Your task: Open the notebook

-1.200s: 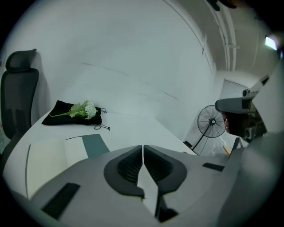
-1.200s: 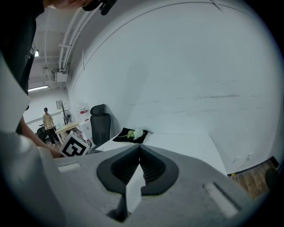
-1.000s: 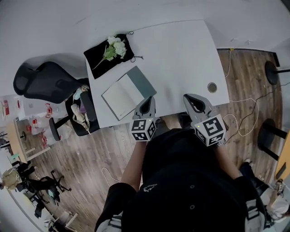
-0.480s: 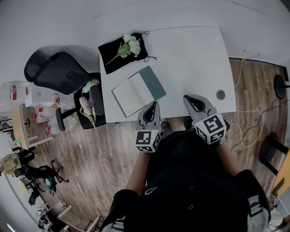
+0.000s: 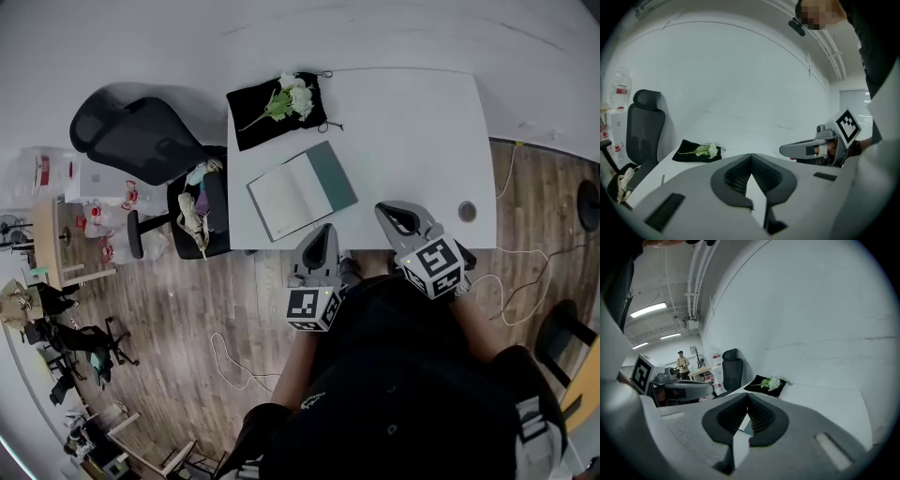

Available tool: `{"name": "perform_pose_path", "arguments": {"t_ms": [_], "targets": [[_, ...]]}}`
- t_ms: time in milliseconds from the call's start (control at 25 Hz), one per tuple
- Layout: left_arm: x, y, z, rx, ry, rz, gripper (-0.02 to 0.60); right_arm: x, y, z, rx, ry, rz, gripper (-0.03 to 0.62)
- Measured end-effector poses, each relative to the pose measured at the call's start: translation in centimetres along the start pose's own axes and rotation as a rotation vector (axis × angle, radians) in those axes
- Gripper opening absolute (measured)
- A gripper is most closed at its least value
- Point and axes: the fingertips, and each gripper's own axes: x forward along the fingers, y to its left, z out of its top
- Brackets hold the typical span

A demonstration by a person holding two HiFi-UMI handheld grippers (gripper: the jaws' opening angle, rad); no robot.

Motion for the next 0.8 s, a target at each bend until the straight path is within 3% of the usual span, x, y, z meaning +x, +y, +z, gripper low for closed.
{"name": "perform_pose_path", "arguments": {"t_ms": [200, 440, 800], "targets": [[-1.4, 1.5, 0.9, -0.036, -0.035, 0.07, 0.006, 0.9, 0.9, 0.4, -0.021, 0.005, 0.043, 0.005], [-2.3, 2.8, 2.1, -0.02, -0.076, 0.161, 0.006, 1.5, 1.5, 2.2, -0.045, -0.031, 0.094, 0.005], [-3.5, 4.2, 6.6, 0.005, -0.178, 0.191, 0.006, 0.9, 2.8, 6.5, -0.136, -0.114, 0.119, 0.005]]}}
